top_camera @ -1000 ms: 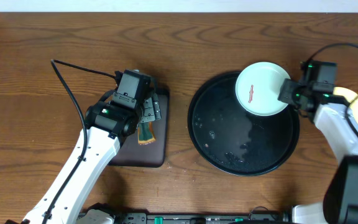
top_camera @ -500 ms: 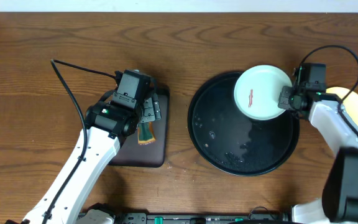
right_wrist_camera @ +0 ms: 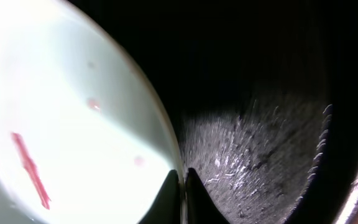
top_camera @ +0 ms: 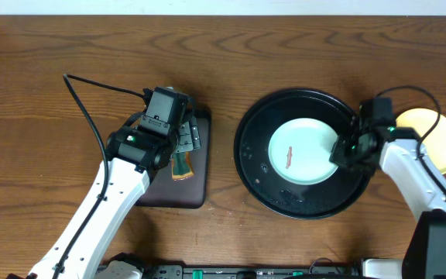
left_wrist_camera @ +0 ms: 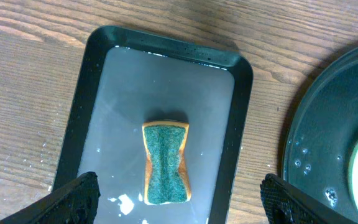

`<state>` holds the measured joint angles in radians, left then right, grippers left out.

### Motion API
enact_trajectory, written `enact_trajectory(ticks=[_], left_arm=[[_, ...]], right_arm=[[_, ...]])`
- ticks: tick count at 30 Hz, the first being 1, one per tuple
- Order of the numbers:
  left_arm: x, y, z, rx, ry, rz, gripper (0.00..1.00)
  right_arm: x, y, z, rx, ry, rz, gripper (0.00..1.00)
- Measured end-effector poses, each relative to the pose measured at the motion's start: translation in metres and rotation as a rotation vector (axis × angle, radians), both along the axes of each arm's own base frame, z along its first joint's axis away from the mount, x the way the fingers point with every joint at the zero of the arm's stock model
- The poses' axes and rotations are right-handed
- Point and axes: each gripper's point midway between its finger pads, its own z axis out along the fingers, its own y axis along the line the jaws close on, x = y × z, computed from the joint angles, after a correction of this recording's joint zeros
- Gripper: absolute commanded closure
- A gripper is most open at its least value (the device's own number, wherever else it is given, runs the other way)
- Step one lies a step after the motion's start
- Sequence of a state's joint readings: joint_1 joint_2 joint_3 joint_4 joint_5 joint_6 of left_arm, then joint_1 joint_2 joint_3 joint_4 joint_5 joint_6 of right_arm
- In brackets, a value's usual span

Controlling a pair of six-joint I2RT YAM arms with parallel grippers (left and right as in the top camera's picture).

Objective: Clean dirty plates on tray and stack at the side
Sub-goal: 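Move the right gripper back and grip the remaining blue plate rim, then grasp the sponge with the left gripper and lift it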

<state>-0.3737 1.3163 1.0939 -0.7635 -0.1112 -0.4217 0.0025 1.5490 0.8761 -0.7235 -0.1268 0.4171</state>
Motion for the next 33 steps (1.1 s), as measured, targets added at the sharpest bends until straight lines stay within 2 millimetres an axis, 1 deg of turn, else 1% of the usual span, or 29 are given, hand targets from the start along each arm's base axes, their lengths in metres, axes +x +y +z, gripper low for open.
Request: enact_trajectory(ticks=[1, 2, 3, 4, 6, 9, 12, 13, 16, 17, 19, 21, 23, 24, 25, 27, 30, 32, 33], left_arm=[[0.0, 0.0, 0.0, 0.0, 0.0, 0.0, 0.16], [0.0, 0.0, 0.0, 0.0, 0.0, 0.0, 0.16], [0.0, 0.0, 0.0, 0.0, 0.0, 0.0, 0.16], [0.0, 0.0, 0.0, 0.0, 0.0, 0.0, 0.16], [0.0, 0.0, 0.0, 0.0, 0.0, 0.0, 0.16], [0.0, 0.0, 0.0, 0.0, 0.0, 0.0, 0.16], [0.0, 0.0, 0.0, 0.0, 0.0, 0.0, 0.16], [0.0, 0.0, 0.0, 0.0, 0.0, 0.0, 0.16], [0.0, 0.0, 0.0, 0.0, 0.0, 0.0, 0.16], [0.0, 0.0, 0.0, 0.0, 0.0, 0.0, 0.16], [0.0, 0.0, 0.0, 0.0, 0.0, 0.0, 0.16], [0.0, 0.0, 0.0, -0.001, 0.0, 0.0, 0.16], [0.0, -0.001, 0.0, -0.009, 0.002, 0.0, 0.16], [-0.001, -0.002, 0.0, -0.013, 0.004, -0.001, 0.16], [-0.001, -0.003, 0.0, -0.019, 0.006, -0.003, 0.16], [-0.002, -0.005, -0.001, -0.026, 0.011, -0.007, 0.16], [-0.003, -0.005, -0.004, -0.029, 0.024, -0.005, 0.16], [-0.005, -0.004, -0.01, -0.031, 0.039, 0.008, 0.16], [-0.006, -0.004, -0.017, -0.028, 0.056, 0.016, 0.16]], right_arm=[[-0.004, 0.003, -0.005, 0.009, 0.012, -0.02, 0.58], [-0.009, 0.004, -0.009, 0.016, 0.025, -0.038, 0.56], [-0.011, 0.005, -0.011, 0.023, 0.031, -0.048, 0.57], [-0.011, 0.006, -0.012, 0.027, 0.033, -0.061, 0.6], [-0.002, 0.006, -0.011, 0.028, -0.01, -0.046, 0.61], [0.016, 0.007, -0.003, 0.015, -0.087, 0.053, 0.59], [0.024, 0.006, 0.003, -0.015, -0.128, 0.146, 0.64], [0.025, 0.005, 0.004, -0.027, -0.132, 0.159, 0.64], [0.031, -0.002, 0.003, -0.076, -0.152, 0.191, 0.73], [0.034, -0.004, 0.002, -0.091, -0.159, 0.2, 0.74], [0.037, -0.007, -0.003, -0.108, -0.16, 0.207, 0.76], [0.04, -0.008, -0.012, -0.119, -0.149, 0.213, 0.81], [0.039, -0.009, -0.026, -0.124, -0.119, 0.222, 0.91], [0.039, -0.006, -0.03, -0.106, -0.112, 0.225, 0.96], [0.042, -0.006, -0.03, -0.106, -0.116, 0.23, 0.99], [0.046, -0.004, -0.028, -0.103, -0.128, 0.253, 0.99], [0.046, 0.0, -0.028, -0.081, -0.134, 0.271, 0.99], [0.046, 0.003, -0.027, -0.062, -0.137, 0.277, 0.99], [0.045, 0.005, -0.027, -0.052, -0.138, 0.279, 0.99]])
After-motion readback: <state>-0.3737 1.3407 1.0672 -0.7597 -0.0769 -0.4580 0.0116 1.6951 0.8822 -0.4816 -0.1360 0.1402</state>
